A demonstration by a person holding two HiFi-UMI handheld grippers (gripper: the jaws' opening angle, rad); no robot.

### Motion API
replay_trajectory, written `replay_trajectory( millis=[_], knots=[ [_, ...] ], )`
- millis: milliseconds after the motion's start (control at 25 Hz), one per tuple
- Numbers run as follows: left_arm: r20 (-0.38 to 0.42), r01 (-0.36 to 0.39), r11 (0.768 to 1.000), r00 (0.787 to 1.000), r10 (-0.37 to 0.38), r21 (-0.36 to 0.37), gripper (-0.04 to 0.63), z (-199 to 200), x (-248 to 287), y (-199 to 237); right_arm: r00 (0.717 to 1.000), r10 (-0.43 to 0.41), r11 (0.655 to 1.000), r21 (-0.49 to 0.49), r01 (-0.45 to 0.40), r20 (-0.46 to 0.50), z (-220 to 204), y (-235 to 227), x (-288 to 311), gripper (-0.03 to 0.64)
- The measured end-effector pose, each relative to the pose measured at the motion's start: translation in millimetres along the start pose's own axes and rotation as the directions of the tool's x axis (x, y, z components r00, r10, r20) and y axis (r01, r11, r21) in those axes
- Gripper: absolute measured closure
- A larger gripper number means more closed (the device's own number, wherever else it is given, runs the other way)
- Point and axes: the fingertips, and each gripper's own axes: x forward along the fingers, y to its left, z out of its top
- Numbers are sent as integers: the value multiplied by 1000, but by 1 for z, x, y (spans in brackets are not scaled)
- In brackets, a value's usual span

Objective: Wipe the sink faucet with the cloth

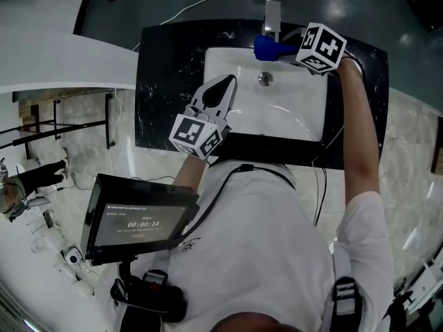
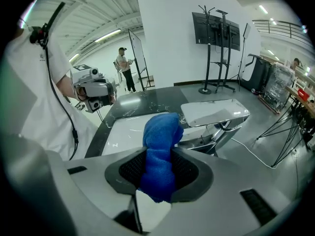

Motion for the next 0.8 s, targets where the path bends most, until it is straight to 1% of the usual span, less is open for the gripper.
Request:
replay_trajectory(
  millis=[160,280,440,600,800],
  knots=[
    [-2,-4,1000,1000,4,-1,607,0,-1,1,1000,-12,1000,16,12,5,4,-10,-6,491],
    [-4,-6,1000,1000,6,-3,607,-1,-1,1,999,-40,998,44,39,18,7,-23,-8,491],
    [-5,-6,1000,1000,6,-3,607,-1,-1,0,992,-110,989,103,104,55,7,-46,-11,491],
    [-6,-9,1000,1000,9,-4,607,0,-1,1,976,-197,967,180,179,91,0,-70,-18,491],
    [-8,-5,1000,1000,5,-4,607,-1,-2,2,963,-254,946,228,228,89,-21,-74,-32,491]
  ],
)
